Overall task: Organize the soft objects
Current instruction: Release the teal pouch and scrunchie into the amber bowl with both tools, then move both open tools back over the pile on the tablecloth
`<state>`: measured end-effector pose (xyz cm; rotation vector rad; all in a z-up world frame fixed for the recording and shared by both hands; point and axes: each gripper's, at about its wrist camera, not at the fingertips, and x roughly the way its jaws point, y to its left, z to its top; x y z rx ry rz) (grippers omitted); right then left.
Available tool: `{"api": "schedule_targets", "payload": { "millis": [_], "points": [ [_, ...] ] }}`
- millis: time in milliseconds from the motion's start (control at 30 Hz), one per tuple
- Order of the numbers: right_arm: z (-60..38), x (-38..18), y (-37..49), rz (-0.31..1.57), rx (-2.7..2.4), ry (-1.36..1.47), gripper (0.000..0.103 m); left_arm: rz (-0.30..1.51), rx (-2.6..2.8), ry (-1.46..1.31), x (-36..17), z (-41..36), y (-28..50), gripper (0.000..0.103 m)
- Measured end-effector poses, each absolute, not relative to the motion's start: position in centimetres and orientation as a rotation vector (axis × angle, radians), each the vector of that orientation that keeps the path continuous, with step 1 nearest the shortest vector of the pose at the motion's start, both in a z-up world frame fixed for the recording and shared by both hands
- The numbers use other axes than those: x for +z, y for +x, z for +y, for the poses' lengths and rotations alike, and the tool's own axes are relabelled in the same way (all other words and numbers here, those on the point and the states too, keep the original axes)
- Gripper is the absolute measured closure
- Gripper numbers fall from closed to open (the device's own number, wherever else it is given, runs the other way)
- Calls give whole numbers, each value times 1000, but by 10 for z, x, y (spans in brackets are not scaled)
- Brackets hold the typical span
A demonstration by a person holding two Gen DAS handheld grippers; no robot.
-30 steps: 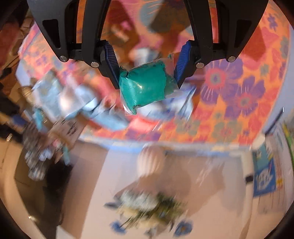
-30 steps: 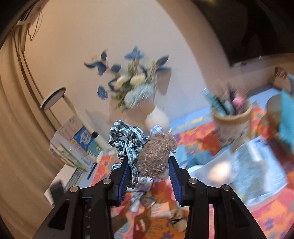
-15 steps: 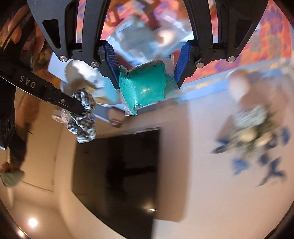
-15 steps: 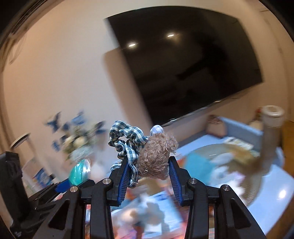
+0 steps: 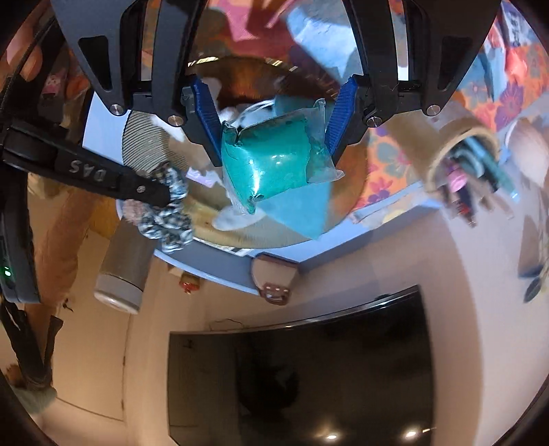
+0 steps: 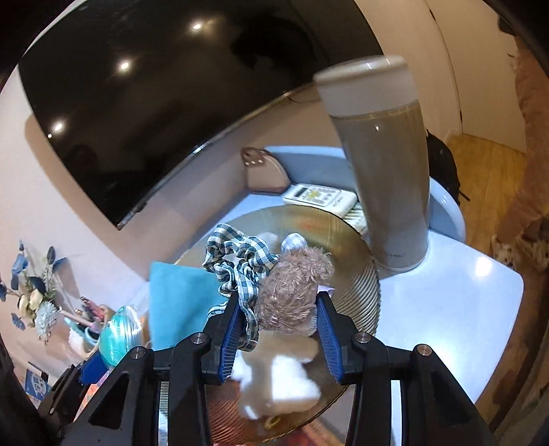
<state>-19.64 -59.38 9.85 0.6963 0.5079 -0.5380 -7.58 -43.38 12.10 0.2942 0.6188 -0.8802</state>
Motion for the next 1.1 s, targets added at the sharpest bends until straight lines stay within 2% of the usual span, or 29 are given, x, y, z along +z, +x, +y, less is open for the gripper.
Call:
{"api": "schedule_targets", "payload": {
  "millis": [67,100,300,500,767,967,1067,1100],
  "points": [
    [-600,95,-196,517,-530,723,52,632,-901,296,118,-443,-76,20],
    [-603,94,-196,518,-528,729,50,636,-899,298,117,-446,-77,18],
    [-604,101,-211,501,-555,688,50,672,-882,269,110,-433,-73,18],
    [-579,116,-215,491,-498,668,50,673,-814,204,120,-389,-75,18],
    [-496,148,-192,488,-361,501,50,691,-658,100,118,-284,-77,18],
    [-416,152,-167,525,-223,400,50,668,-430,-24,130,-171,-62,18],
    [-373,144,-151,573,-125,375,39,682,-314,-84,121,-113,-54,18],
    [-358,139,-146,586,-88,369,39,688,-284,-109,116,-94,-53,18]
  ]
}}
